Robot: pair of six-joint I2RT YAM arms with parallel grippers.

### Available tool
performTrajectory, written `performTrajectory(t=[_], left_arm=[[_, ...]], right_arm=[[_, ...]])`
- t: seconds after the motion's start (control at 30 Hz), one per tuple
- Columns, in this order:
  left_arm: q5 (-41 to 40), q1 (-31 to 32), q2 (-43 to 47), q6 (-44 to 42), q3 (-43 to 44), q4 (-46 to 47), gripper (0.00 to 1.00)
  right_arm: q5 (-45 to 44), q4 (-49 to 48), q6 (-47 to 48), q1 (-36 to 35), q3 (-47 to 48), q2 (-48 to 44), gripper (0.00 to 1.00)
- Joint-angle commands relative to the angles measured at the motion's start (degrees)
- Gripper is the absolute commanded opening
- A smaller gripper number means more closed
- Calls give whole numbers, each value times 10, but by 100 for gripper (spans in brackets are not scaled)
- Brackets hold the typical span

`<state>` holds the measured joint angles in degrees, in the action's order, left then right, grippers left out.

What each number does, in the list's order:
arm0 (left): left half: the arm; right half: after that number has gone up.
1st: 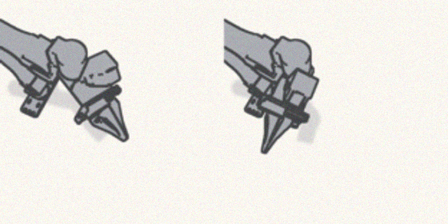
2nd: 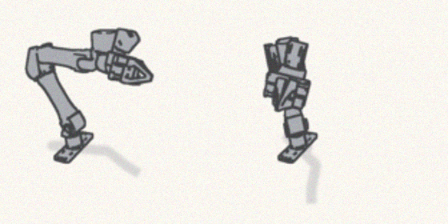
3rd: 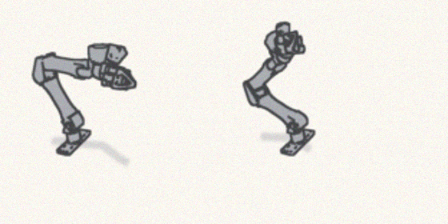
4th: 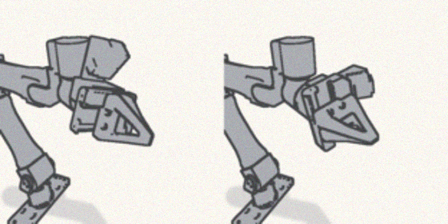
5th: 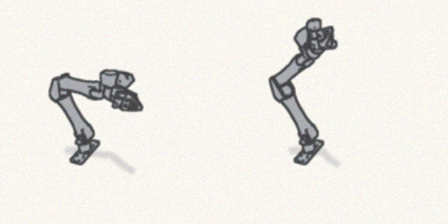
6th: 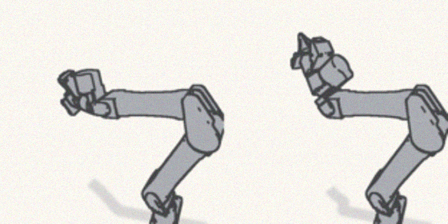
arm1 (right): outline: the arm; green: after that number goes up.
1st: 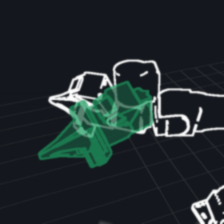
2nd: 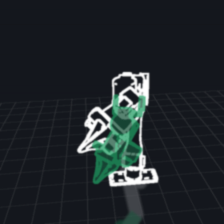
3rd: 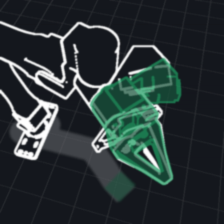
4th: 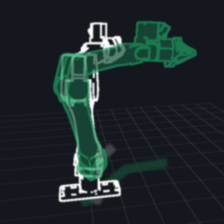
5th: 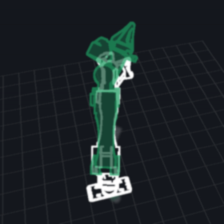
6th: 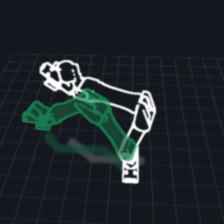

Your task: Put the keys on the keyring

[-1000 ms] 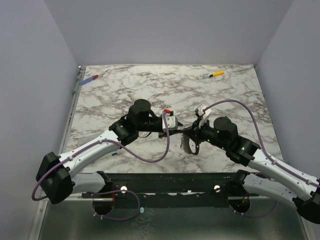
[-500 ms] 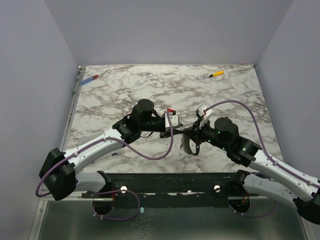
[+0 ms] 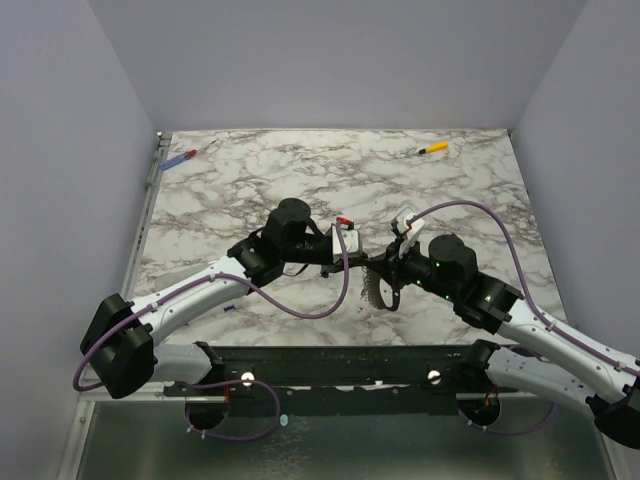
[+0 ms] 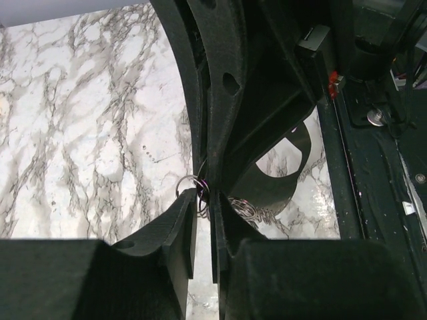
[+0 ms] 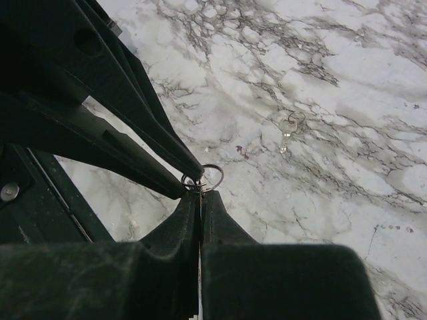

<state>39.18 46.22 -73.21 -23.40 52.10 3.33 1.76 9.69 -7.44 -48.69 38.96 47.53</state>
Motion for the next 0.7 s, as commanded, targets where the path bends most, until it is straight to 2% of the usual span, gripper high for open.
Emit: performTrajectory(t=[0.0, 0.07, 0.17, 0.5, 0.67], left_arm=[[-4, 1, -8, -5, 16, 4, 17], [-2, 1, -10, -6, 17, 4, 13], [3, 1, -12, -9, 16, 4, 0], [19, 1, 17, -22, 6, 6, 0], [29, 0, 55, -16, -28, 47, 0]], right_arm=[[19, -7, -3, -5, 16, -13, 1], [21, -8, -3, -5, 16, -14, 1], [20, -9, -3, -5, 16, -16, 1], [9, -26, -6, -5, 0, -33, 1], [26, -41, -8, -5, -6, -53, 1]])
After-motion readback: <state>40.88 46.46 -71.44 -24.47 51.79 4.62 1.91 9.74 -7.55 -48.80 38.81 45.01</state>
